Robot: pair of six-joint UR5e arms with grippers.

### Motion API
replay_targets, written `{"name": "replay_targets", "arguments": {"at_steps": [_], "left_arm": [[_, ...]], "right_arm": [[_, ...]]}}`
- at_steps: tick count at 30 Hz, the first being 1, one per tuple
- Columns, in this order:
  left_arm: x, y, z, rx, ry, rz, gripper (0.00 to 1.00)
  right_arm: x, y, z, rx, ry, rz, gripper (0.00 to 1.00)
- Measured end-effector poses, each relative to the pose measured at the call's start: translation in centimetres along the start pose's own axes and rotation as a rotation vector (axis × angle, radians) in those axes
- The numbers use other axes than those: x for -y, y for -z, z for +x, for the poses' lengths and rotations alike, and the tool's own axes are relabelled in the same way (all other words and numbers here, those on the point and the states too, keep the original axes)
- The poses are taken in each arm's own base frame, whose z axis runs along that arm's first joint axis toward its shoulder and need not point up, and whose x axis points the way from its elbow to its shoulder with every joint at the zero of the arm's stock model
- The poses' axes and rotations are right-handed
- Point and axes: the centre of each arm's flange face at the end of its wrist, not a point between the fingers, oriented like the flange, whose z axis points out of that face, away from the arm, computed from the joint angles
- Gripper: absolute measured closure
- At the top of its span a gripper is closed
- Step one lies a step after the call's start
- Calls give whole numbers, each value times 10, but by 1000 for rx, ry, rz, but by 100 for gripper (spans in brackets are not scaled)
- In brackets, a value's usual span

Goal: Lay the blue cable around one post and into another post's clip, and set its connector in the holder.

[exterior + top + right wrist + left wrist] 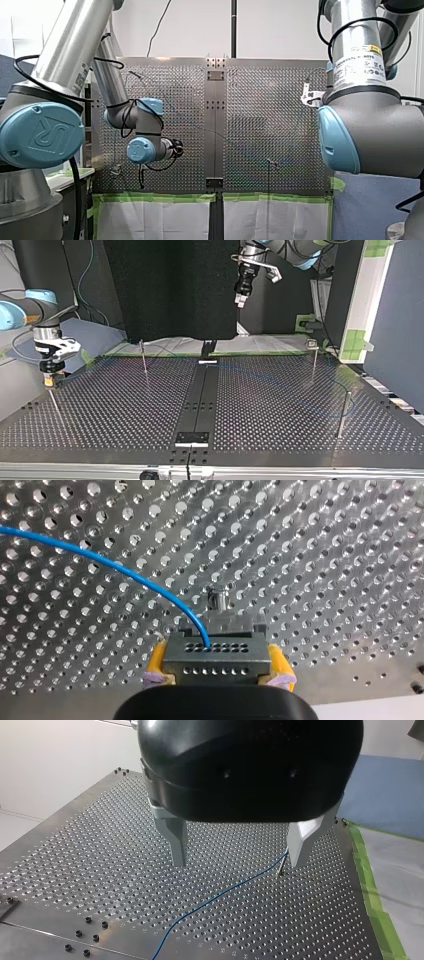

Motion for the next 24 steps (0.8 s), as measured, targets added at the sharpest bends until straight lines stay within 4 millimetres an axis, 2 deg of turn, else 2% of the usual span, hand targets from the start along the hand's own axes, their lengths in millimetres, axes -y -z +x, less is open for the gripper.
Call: {"name": "replay_targets", "arguments": {"at_steps": [24], "left_arm": [[0,0,0,1,0,-2,0]], "right_arm": [[12,-6,5,-2,14,19,100]]}}
